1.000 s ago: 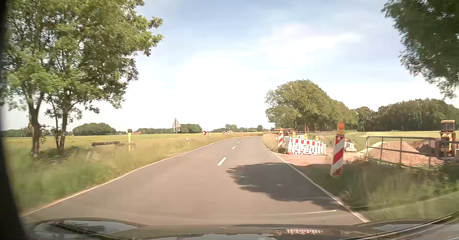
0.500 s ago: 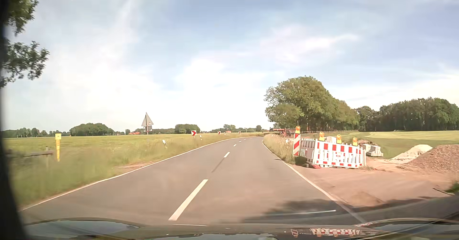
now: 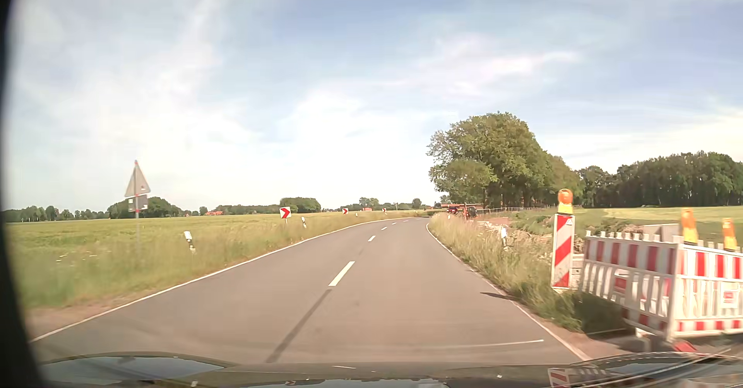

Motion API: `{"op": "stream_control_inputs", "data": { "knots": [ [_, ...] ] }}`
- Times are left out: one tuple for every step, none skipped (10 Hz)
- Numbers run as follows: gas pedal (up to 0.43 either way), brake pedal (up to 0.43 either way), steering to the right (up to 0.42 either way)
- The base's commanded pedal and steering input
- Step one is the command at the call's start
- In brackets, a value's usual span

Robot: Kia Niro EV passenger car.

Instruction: Follow the waypoints while adhering to traffic rules and regulations

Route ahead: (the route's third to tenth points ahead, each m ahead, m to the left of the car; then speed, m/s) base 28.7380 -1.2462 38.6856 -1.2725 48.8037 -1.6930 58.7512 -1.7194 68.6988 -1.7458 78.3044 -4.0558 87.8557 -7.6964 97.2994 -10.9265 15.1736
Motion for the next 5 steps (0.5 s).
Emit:
{"op": "stream_control_inputs", "data": {
  "knots": [
    [0.209, 0.000, 0.002],
    [0.209, 0.000, 0.002],
    [0.209, 0.000, 0.002],
    [0.209, 0.000, 0.002],
    [0.209, 0.000, 0.002]
  ]
}}
